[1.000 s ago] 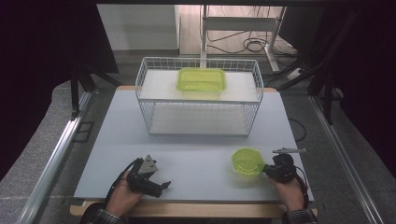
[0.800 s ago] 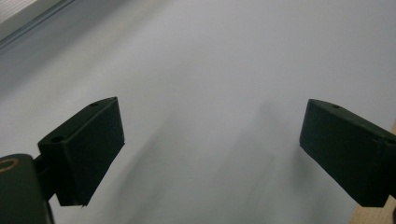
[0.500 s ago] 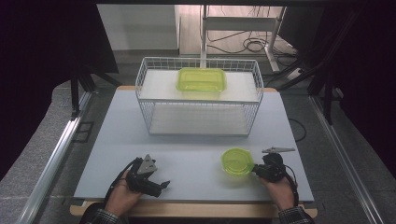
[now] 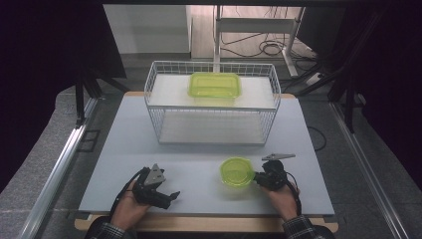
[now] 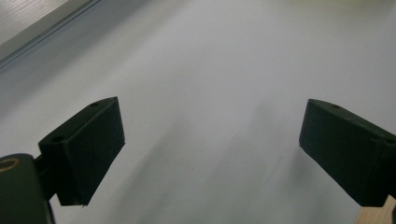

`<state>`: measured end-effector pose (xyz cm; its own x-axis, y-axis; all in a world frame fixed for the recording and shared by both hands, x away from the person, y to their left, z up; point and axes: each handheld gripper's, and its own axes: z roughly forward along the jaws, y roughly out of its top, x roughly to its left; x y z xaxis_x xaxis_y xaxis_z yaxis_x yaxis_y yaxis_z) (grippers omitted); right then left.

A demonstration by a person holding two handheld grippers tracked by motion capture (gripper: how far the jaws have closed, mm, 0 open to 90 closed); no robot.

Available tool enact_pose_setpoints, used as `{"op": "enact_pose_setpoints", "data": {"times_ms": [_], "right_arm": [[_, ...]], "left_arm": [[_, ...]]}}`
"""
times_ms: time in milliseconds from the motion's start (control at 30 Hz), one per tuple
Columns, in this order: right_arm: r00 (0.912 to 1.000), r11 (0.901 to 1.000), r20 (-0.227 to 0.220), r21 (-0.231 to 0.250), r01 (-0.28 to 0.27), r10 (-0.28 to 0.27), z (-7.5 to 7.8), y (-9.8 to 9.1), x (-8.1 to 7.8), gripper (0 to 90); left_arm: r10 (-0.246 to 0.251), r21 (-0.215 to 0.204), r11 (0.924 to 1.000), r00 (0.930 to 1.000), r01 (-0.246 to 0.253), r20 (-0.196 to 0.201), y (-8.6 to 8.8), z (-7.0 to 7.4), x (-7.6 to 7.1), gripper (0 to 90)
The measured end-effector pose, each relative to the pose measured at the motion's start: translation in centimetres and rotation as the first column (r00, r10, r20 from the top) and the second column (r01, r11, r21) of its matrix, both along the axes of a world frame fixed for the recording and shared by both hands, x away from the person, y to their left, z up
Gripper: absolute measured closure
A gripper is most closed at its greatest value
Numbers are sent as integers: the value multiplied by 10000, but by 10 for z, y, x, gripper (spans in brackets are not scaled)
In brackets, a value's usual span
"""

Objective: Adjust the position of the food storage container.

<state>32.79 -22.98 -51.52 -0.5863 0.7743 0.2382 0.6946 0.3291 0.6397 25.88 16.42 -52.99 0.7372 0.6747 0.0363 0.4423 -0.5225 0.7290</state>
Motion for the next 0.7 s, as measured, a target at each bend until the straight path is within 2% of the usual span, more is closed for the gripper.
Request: {"op": "enact_pose_setpoints", "data": {"times_ms": [367, 700], "right_arm": [[9995, 9992, -64, 263, -300, 302, -4, 17, 8, 894], [9967, 9957, -147, 471, -795, 803, -9, 48, 14, 894]], "left_arm": [[4, 21, 10000, 10000, -4, -7, 0, 0, 0, 69], [105, 167, 9998, 9999, -107, 123, 1, 2, 0, 69]]}}
